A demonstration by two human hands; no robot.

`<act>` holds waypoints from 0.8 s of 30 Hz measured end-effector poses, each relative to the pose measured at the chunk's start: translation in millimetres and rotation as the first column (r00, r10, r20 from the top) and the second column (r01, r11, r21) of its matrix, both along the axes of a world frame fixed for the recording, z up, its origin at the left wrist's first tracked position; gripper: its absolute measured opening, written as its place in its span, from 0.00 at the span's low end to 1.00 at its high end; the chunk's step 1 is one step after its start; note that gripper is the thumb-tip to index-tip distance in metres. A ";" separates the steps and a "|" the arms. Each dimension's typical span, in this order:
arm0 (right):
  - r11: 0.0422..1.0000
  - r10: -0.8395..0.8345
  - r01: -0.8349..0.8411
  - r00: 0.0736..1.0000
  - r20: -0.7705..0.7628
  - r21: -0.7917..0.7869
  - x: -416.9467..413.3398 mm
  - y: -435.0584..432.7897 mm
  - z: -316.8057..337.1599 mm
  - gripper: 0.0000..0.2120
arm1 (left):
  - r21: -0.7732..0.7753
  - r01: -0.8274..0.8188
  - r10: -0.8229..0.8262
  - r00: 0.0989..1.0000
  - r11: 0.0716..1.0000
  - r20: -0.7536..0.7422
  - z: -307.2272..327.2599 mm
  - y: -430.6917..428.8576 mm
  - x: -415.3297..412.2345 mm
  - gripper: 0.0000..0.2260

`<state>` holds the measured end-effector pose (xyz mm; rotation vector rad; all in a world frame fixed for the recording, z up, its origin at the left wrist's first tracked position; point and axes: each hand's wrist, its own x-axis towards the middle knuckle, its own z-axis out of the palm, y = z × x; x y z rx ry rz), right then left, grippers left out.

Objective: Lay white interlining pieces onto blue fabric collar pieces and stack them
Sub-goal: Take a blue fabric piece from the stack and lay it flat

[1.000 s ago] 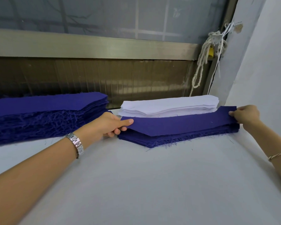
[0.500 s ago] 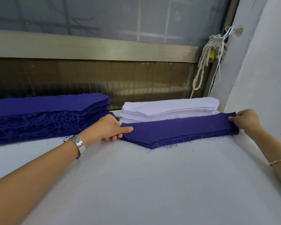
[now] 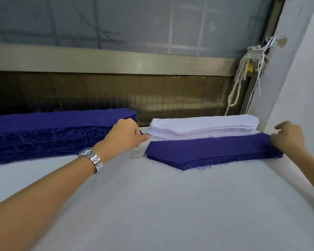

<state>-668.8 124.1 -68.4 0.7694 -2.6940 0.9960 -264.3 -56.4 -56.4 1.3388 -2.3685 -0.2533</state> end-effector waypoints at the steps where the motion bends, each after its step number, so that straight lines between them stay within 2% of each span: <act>1: 0.998 0.058 -0.058 0.998 -0.033 -0.026 10.2 -4.7 3.9 0.18 | -0.042 0.009 -0.010 0.999 0.999 -0.035 3.2 2.1 4.7 0.20; 3: 0.980 0.184 -0.190 0.978 -0.102 -0.060 35.5 -18.8 10.2 0.14 | -0.149 0.014 -0.030 0.994 0.989 -0.102 10.0 5.8 19.0 0.17; 6: 0.925 0.371 -0.379 0.916 -0.156 -0.029 81.6 -46.8 16.9 0.09 | -0.299 -0.017 -0.050 0.975 0.954 -0.217 19.6 5.0 48.8 0.15; 9: 0.843 0.531 -0.537 0.834 -0.152 -0.005 128.4 -78.4 26.3 0.06 | -0.339 -0.065 -0.036 0.958 0.939 -0.283 27.3 -5.1 83.6 0.12; 12: 0.764 0.637 -0.645 0.758 -0.141 -0.013 176.7 -110.4 36.5 0.07 | -0.347 -0.108 0.005 0.959 0.932 -0.283 30.9 -20.1 119.8 0.09; 18: 0.647 0.752 -0.758 0.652 -0.100 -0.085 260.5 -163.4 35.2 0.07 | -0.339 -0.221 0.169 0.970 0.915 -0.175 30.5 -50.9 187.4 0.07; 24: 0.655 0.753 -0.749 0.658 0.005 -0.101 301.5 -200.9 38.1 0.10 | -0.313 -0.288 0.262 0.957 0.905 -0.123 24.7 -66.2 235.6 0.05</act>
